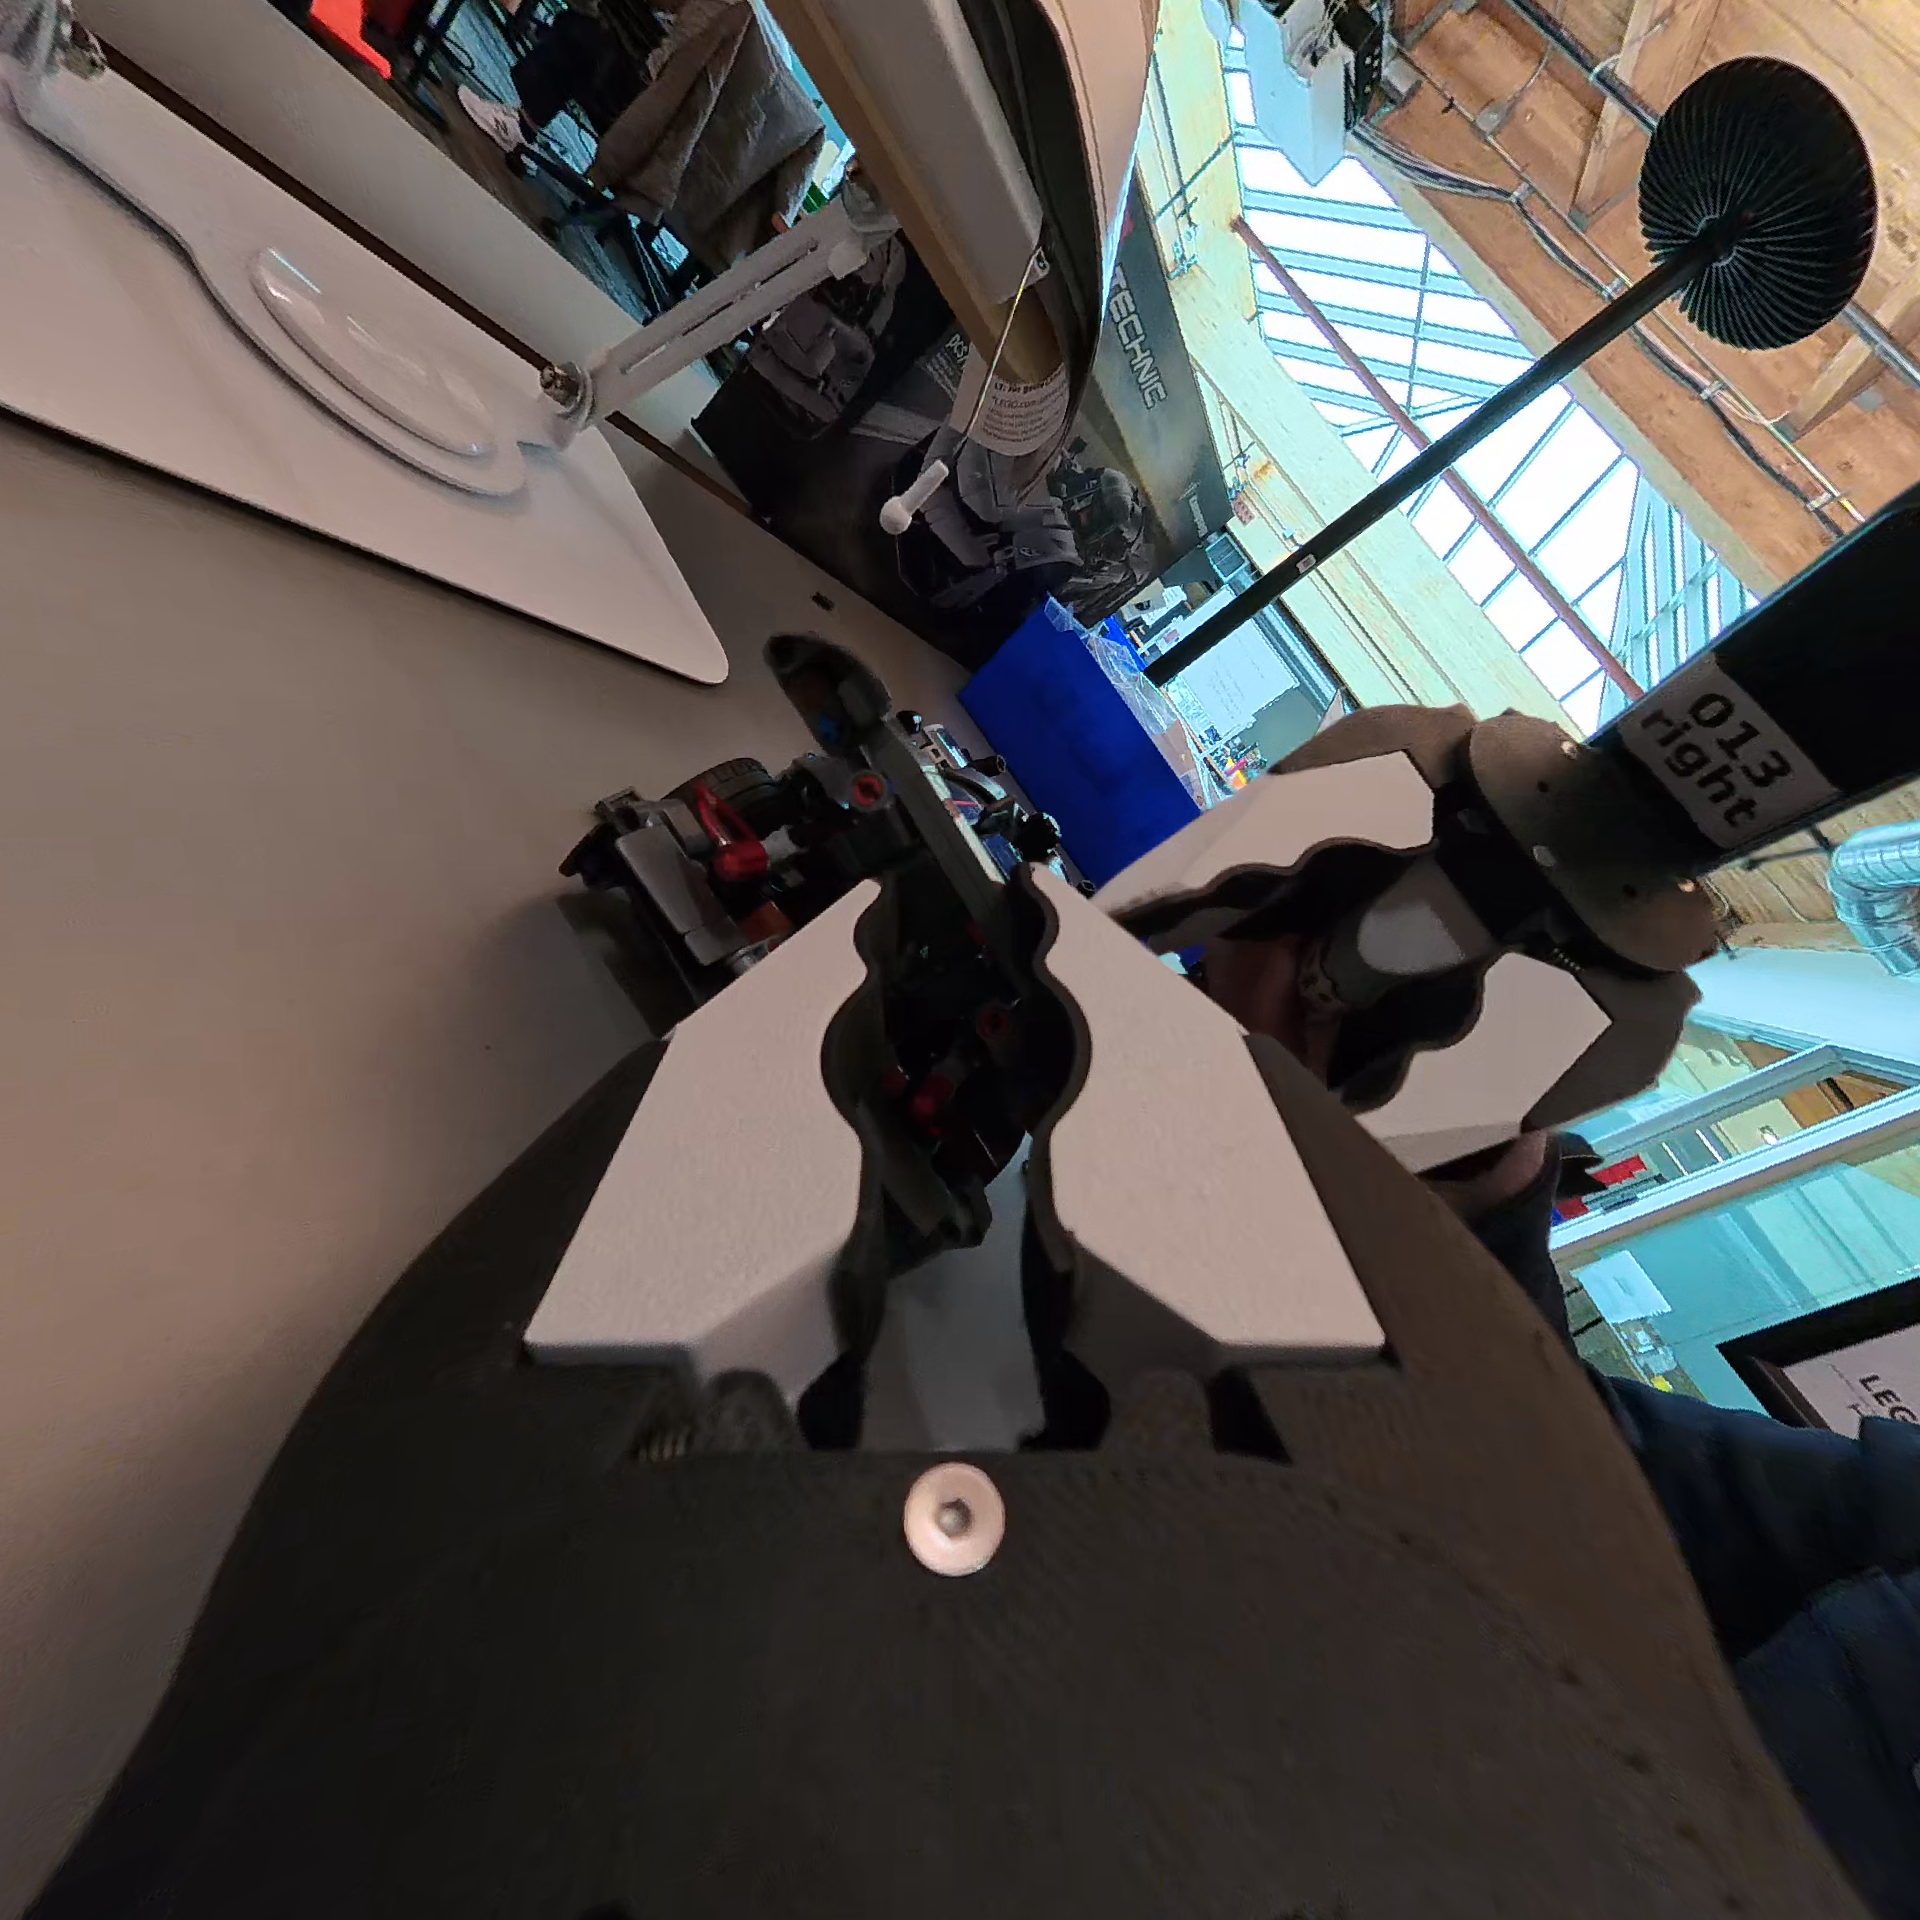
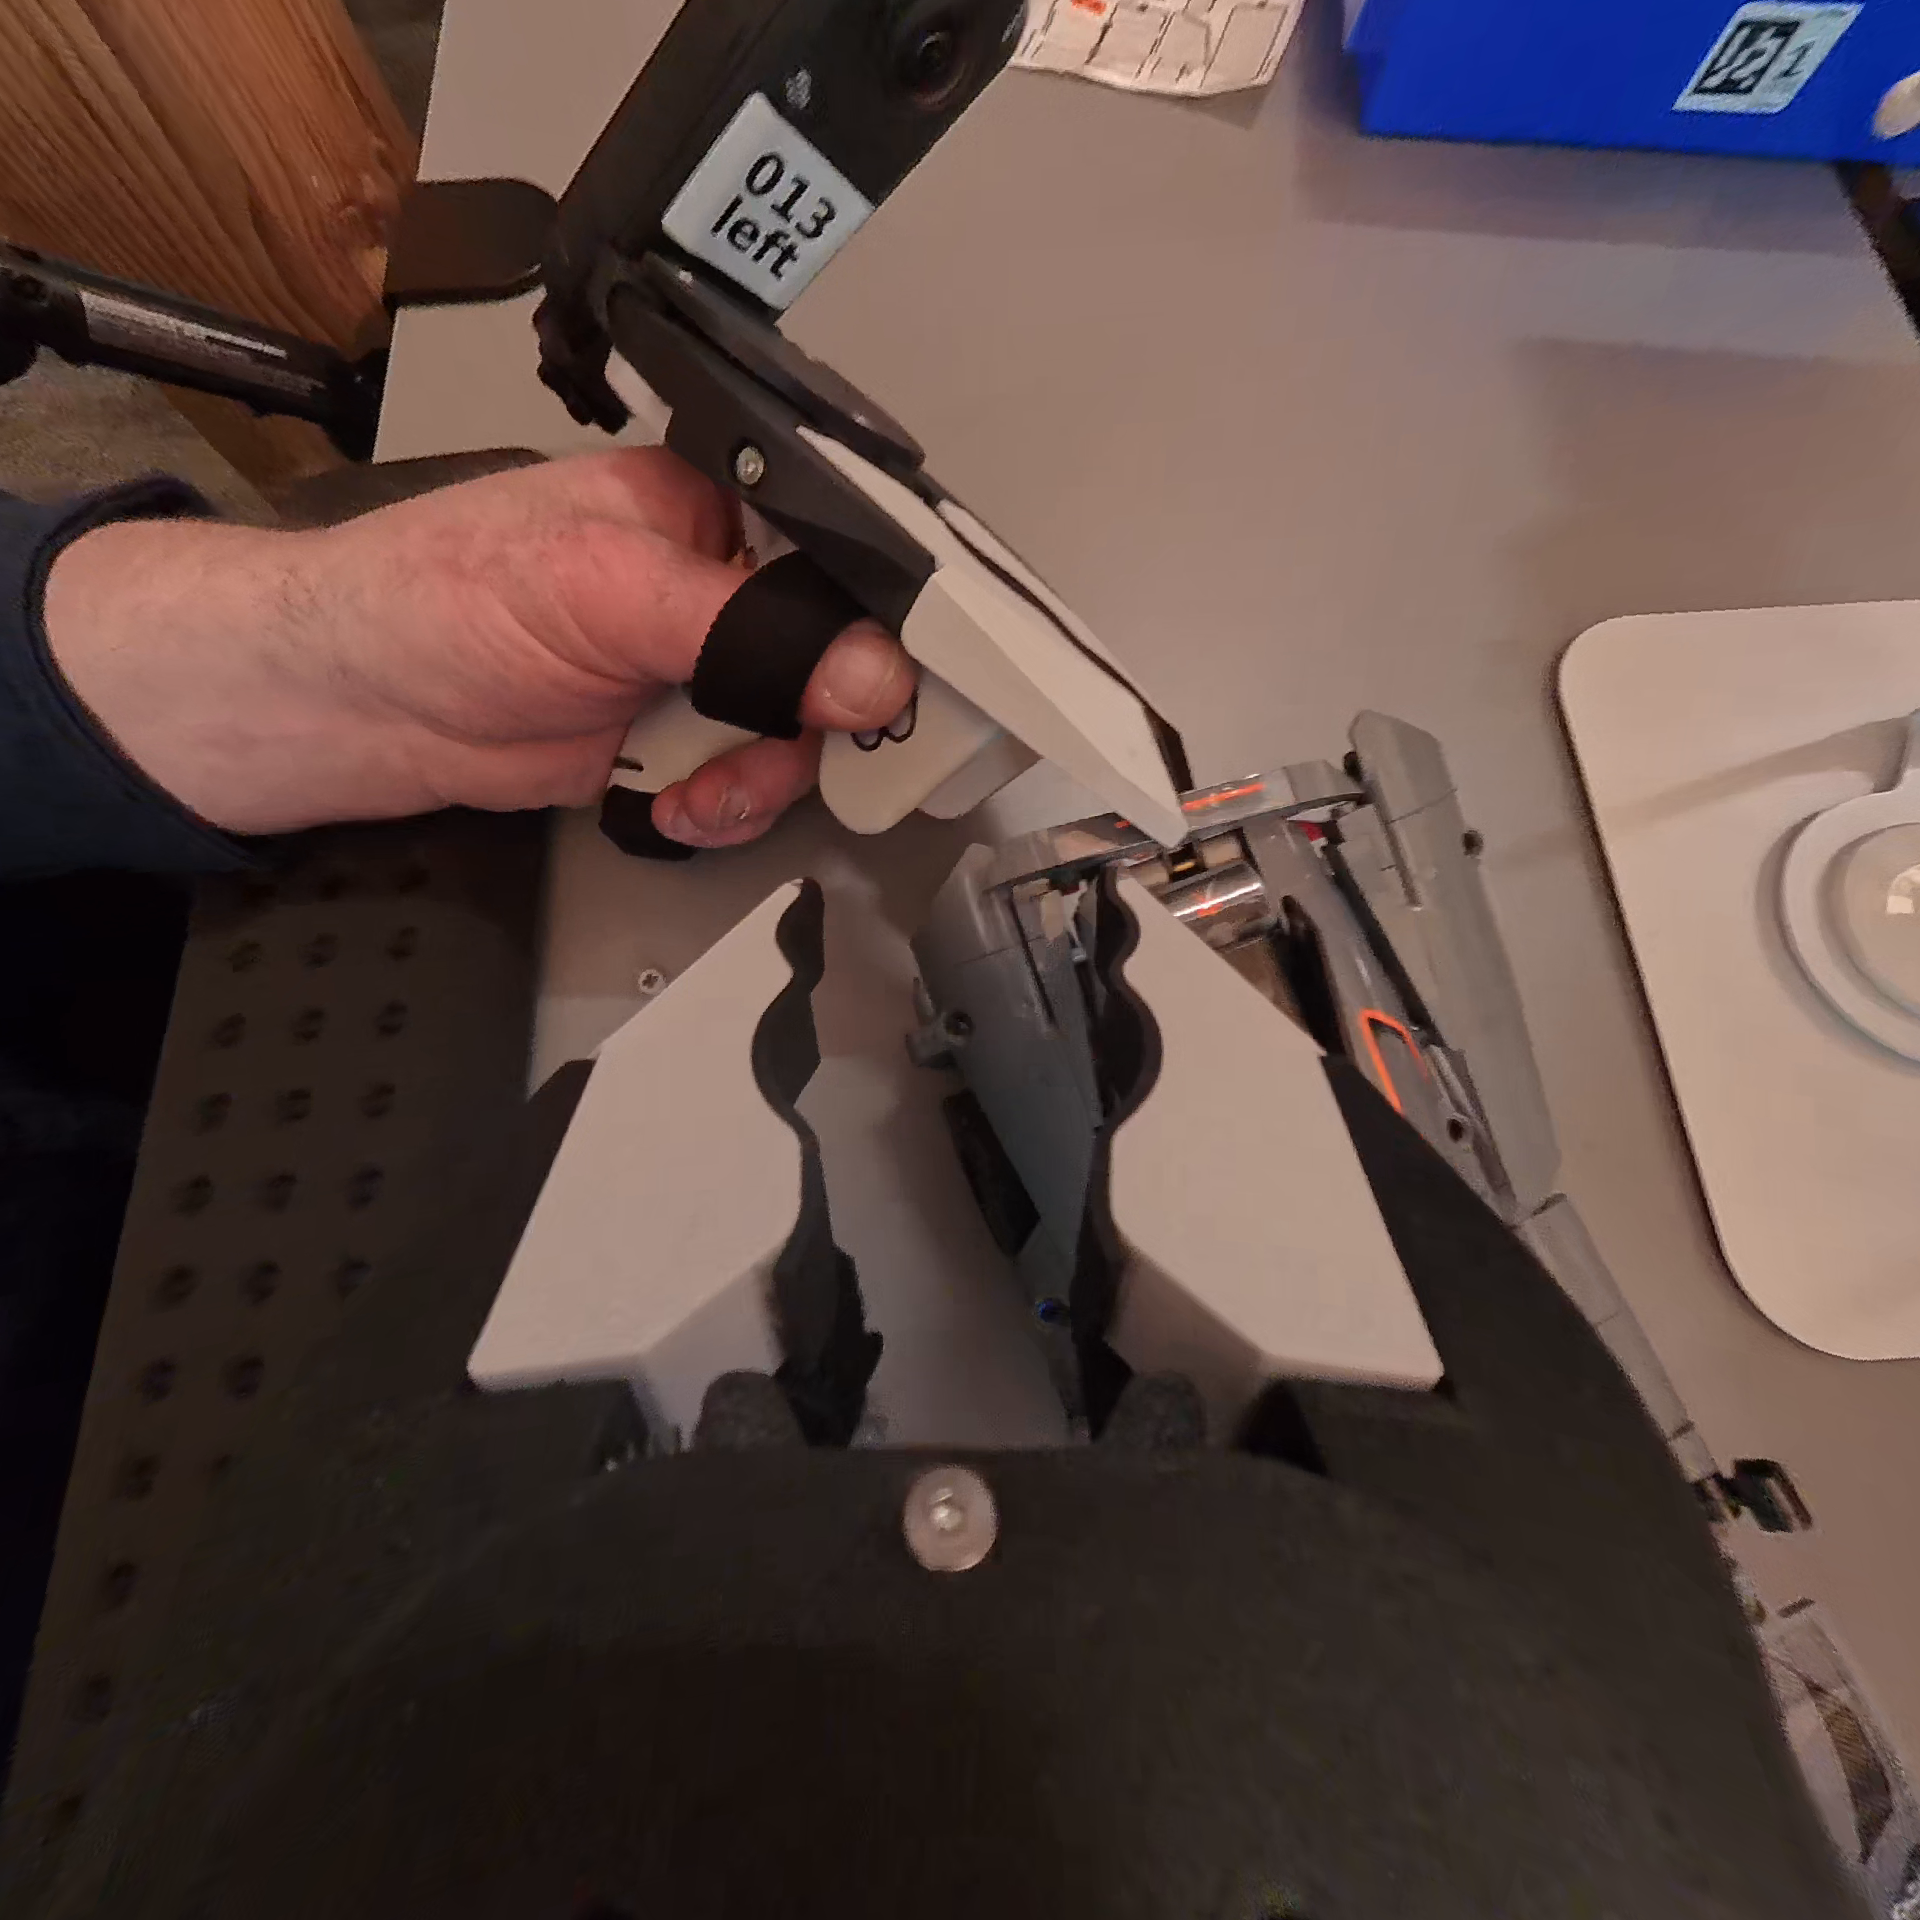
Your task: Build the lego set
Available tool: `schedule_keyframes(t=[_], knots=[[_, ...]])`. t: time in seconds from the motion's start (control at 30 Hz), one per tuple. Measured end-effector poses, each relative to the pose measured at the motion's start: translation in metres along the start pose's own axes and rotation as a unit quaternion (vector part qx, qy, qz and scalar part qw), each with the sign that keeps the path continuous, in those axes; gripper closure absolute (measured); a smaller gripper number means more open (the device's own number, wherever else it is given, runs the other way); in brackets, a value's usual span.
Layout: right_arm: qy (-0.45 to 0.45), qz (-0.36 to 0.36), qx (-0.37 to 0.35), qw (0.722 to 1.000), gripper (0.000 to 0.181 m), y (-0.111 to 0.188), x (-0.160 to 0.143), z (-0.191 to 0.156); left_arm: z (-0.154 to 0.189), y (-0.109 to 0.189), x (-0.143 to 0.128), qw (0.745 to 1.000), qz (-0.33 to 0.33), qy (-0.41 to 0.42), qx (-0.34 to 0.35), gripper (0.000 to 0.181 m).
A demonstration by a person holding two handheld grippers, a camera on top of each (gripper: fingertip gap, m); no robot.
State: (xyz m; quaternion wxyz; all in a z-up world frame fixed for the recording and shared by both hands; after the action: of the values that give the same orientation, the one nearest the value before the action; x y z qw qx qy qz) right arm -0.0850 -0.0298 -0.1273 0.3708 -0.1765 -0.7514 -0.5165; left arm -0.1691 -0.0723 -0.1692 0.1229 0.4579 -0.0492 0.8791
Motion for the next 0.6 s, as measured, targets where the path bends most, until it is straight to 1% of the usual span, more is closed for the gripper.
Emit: schedule_keyframes(t=[0.13, 0.37, 0.6], knots=[[-0.001, 0.021, -0.011, 1.000, 0.128, -0.001, 0.004, 0.005, 0.001, -0.001, -0.001, 1.000, -0.001, 0.000, -0.003, 0.162], [0.010, 0.023, -0.029, 0.999, 0.129, -0.005, 0.005, 0.005, -0.001, 0.000, -0.001, 1.000, -0.001, 0.000, 0.001, 0.162], [-0.003, 0.028, -0.022, 0.999, 0.129, 0.005, 0.004, 0.010, 0.002, 0.000, -0.002, 1.000, -0.007, -0.003, -0.007, 0.162]])
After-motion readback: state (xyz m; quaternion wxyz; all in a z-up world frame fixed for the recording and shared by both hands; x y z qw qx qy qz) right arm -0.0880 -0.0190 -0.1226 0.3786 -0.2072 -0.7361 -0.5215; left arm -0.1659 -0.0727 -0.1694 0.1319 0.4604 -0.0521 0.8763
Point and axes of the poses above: each gripper's, where its closed fingertips meet, y back along the fingers, x out of its top, z = x × y across the jaws, the point moved 6 cm from there along y, back along the fingers, and after that the axes turned 14 degrees about -y, right-handed, at the moved point
